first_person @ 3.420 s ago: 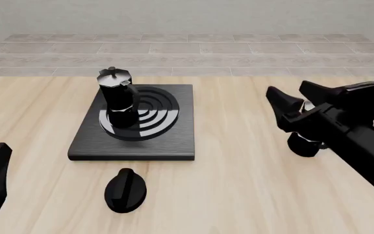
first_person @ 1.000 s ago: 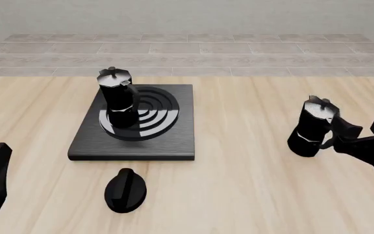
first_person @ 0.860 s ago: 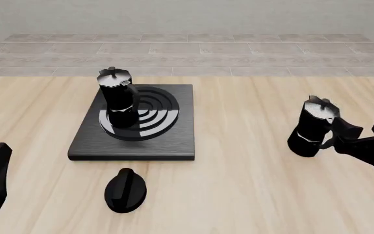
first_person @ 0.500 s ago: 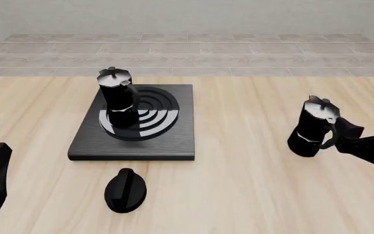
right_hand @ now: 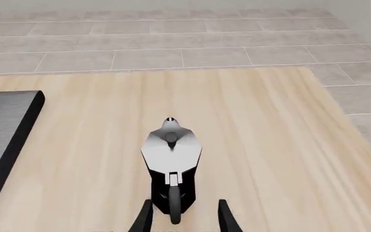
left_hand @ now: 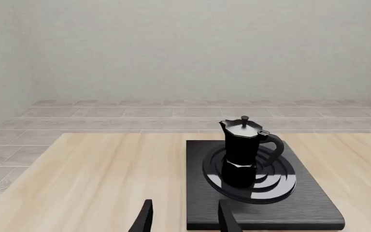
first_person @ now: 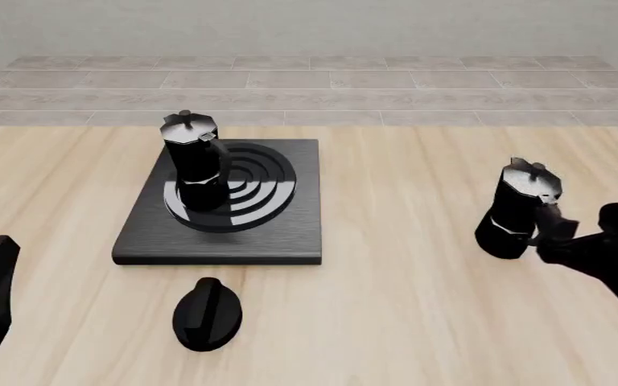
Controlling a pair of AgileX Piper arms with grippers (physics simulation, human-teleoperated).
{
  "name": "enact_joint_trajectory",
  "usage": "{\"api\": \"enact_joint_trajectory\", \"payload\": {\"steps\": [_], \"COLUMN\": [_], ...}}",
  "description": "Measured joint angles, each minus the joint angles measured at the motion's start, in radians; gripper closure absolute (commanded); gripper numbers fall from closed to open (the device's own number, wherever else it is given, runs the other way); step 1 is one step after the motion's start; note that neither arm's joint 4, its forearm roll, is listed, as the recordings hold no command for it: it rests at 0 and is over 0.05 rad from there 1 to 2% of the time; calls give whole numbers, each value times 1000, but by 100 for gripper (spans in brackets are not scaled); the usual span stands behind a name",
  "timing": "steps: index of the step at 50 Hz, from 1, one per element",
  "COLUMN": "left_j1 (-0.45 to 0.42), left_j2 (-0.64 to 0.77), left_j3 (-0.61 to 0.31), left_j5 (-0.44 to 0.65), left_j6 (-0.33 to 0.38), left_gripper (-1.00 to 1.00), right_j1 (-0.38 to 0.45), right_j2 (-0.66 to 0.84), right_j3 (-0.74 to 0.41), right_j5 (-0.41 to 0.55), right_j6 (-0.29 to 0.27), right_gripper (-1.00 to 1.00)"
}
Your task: Put both moka pots on the stove.
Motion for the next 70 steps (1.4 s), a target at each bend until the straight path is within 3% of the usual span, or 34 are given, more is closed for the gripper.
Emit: {"api": "enact_joint_trajectory", "payload": {"steps": [49,50,70], "left_j1": [0,0,0], "left_j2": [0,0,0], "left_j3": [0,0,0], "left_j5": [0,0,0], "left_j6": [0,0,0], "left_gripper": [-100,-100,-100], "right_j1": [39,40,68], "right_j2": [285,288,190], "right_j3": [-17,-18,-5], "right_j5": [-202,-204,-167], "right_j6": [-11,-12,-26], "right_gripper": [-100,100,100]}}
